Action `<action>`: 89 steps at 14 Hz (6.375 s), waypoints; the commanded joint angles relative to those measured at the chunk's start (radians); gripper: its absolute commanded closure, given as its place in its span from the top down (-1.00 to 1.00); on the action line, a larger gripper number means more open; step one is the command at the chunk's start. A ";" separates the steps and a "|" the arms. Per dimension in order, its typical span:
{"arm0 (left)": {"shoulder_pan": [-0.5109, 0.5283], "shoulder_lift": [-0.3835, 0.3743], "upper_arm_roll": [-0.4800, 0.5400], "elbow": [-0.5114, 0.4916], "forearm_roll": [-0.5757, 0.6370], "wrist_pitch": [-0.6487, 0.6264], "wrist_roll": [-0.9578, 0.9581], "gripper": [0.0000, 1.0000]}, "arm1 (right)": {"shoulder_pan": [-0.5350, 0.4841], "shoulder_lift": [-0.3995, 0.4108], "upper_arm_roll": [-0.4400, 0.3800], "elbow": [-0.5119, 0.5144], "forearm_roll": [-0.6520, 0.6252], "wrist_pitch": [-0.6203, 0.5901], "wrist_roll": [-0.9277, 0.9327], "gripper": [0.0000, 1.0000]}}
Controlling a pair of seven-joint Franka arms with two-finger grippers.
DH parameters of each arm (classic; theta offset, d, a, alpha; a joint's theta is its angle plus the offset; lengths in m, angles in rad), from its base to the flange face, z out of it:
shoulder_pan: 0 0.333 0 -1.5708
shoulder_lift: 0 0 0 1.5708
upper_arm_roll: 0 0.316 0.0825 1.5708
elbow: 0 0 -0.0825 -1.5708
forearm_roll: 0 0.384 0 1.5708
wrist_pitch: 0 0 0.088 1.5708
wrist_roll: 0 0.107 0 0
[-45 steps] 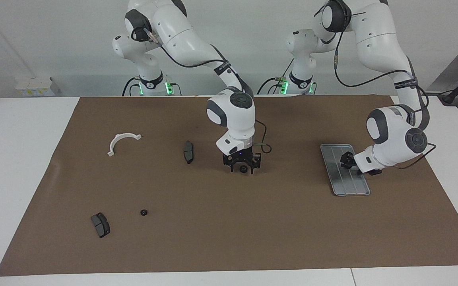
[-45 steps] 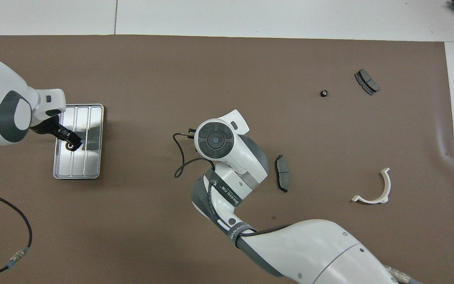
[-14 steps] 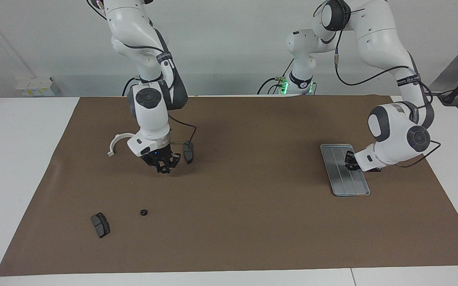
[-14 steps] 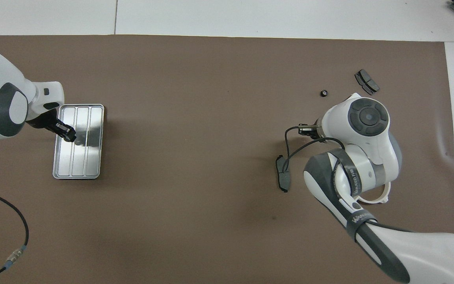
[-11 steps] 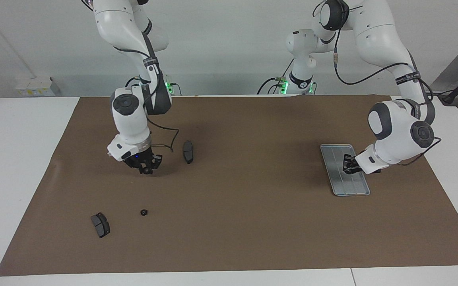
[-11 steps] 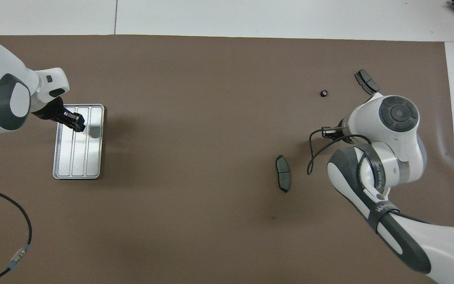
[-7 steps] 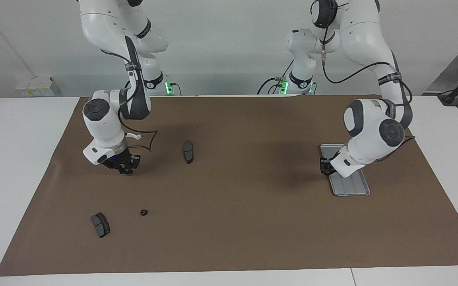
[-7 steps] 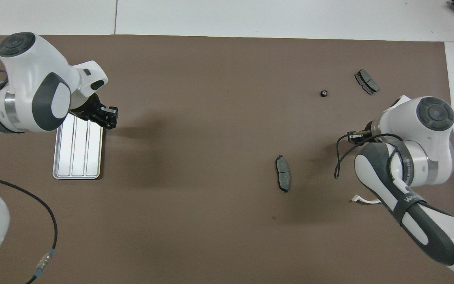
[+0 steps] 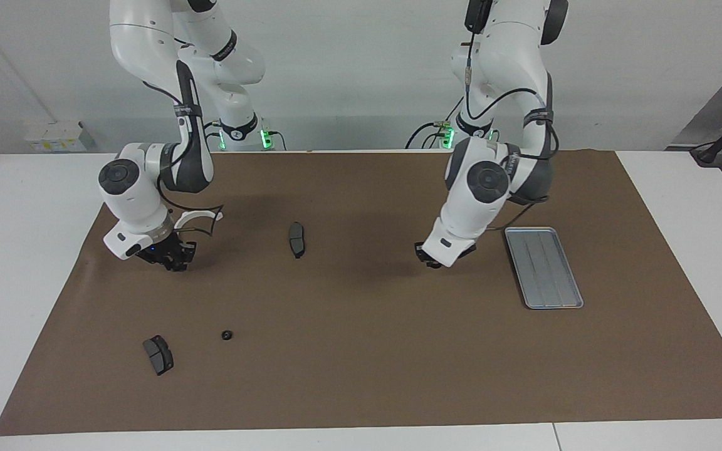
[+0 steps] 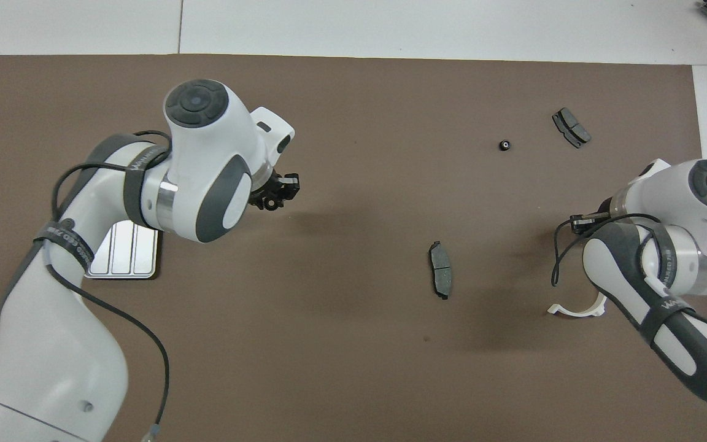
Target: Place bearing gear from tray to pile
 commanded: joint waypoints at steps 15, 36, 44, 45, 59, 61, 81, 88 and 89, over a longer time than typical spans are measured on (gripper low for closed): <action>-0.028 -0.051 0.038 0.025 0.014 0.128 -0.143 1.00 | 0.344 0.037 0.036 0.266 0.062 -0.075 0.540 1.00; 0.352 -0.568 0.041 -0.127 0.147 -0.319 0.478 1.00 | 0.731 0.491 0.035 0.785 0.015 -0.172 0.964 0.87; 0.359 -0.685 0.041 -0.308 0.146 -0.208 0.479 1.00 | 0.731 0.479 0.035 0.699 -0.012 -0.109 0.955 0.39; 0.359 -0.687 0.041 -0.309 0.146 -0.211 0.479 1.00 | 0.733 0.477 0.035 0.694 -0.012 -0.107 0.956 0.32; 0.375 -0.477 0.042 -0.044 0.130 -0.201 0.466 1.00 | 0.597 0.142 0.030 0.336 0.002 -0.060 0.910 -1.00; 0.378 -0.438 0.042 0.006 0.130 -0.204 0.462 1.00 | 0.541 0.036 0.031 0.190 0.010 -0.035 0.828 -1.00; 0.375 -0.257 0.044 0.078 0.112 -0.266 0.462 1.00 | 0.158 -0.159 0.031 -0.125 0.068 0.033 0.232 1.00; 0.375 -0.317 0.042 0.184 0.100 -0.519 0.474 1.00 | 0.159 -0.190 0.030 0.279 0.068 -0.369 0.235 1.00; 0.373 -0.332 0.039 0.183 0.101 -0.523 0.471 1.00 | 0.159 -0.192 0.033 0.333 0.070 -0.412 0.235 1.00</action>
